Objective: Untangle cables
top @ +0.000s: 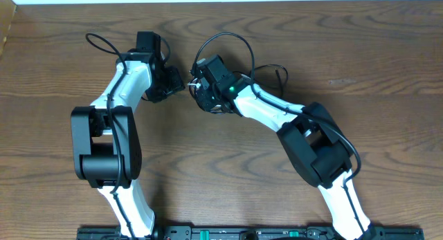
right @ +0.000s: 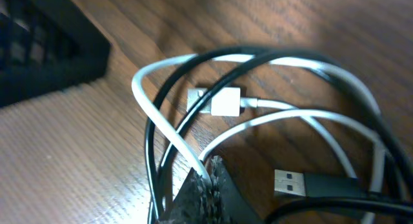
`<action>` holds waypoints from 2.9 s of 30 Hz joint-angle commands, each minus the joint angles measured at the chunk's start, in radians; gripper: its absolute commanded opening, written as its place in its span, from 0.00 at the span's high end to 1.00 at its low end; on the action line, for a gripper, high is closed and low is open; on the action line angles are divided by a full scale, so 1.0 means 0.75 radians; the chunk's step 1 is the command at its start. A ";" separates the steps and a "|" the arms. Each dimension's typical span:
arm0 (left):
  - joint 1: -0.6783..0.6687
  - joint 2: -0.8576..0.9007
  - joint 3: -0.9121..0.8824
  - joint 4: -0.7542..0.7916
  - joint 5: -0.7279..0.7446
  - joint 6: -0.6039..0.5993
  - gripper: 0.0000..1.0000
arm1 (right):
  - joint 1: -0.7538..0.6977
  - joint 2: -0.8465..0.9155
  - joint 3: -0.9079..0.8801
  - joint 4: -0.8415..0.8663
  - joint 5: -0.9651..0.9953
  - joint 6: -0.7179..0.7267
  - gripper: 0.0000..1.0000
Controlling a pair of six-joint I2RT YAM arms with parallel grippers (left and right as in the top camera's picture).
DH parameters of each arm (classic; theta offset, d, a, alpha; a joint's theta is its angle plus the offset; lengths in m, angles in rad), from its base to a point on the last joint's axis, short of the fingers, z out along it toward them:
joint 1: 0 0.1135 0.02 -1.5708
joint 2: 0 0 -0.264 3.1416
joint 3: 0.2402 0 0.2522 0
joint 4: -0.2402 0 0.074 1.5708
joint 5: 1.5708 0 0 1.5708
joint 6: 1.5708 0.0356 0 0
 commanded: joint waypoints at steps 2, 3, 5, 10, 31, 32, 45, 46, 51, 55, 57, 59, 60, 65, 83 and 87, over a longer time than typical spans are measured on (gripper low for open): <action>0.051 -0.005 -0.006 0.003 0.209 0.096 0.41 | -0.015 -0.152 0.017 0.014 0.015 0.076 0.99; 0.065 -0.005 -0.006 0.007 0.271 0.136 0.42 | -0.018 -0.160 0.017 0.018 0.014 0.101 0.99; 0.090 -0.005 -0.006 0.015 0.415 0.212 0.42 | -0.024 -0.162 0.017 0.037 -0.030 0.142 0.99; 0.115 -0.005 -0.006 0.019 0.625 0.367 0.42 | -0.044 -0.162 0.017 0.119 -0.260 0.177 0.99; 0.115 -0.005 -0.006 0.031 0.852 0.534 0.54 | -0.161 -0.162 0.017 0.164 -0.533 0.246 0.99; 0.115 -0.005 -0.006 0.033 0.852 0.534 0.53 | -0.166 -0.162 0.017 0.175 -0.583 0.246 0.99; 0.112 -0.005 -0.006 0.041 0.852 0.534 0.60 | -0.159 -0.241 0.017 0.288 -0.828 0.292 0.99; 0.112 -0.005 -0.006 0.041 0.852 0.534 0.65 | -0.157 -0.257 0.017 0.288 -0.826 0.289 0.99; 0.112 -0.005 -0.006 0.041 0.850 0.534 0.88 | -0.166 -0.327 0.017 0.283 -0.822 0.289 0.99; 0.112 -0.005 -0.006 0.040 0.781 0.533 0.92 | -0.175 -0.385 0.017 0.281 -0.822 0.289 0.99; 0.112 -0.005 -0.006 0.039 0.736 0.534 0.92 | -0.179 -0.411 0.017 0.279 -0.822 0.289 0.99; 0.112 -0.005 -0.006 0.038 0.712 0.533 0.92 | -0.183 -0.438 0.017 0.276 -0.822 0.289 0.99; 0.112 -0.005 -0.006 0.038 0.703 0.533 0.92 | -0.185 -0.454 0.017 0.273 -0.822 0.289 0.99; 0.112 -0.005 -0.006 0.035 0.666 0.533 0.92 | -0.204 -0.521 0.017 0.261 -0.822 0.277 0.99; 0.112 -0.005 -0.006 0.035 0.666 0.533 0.92 | -0.260 -0.653 0.016 -0.151 -0.437 0.138 0.49; 0.112 -0.005 -0.006 0.035 0.692 0.533 0.92 | -0.256 -0.627 0.016 -0.255 -0.405 0.141 0.40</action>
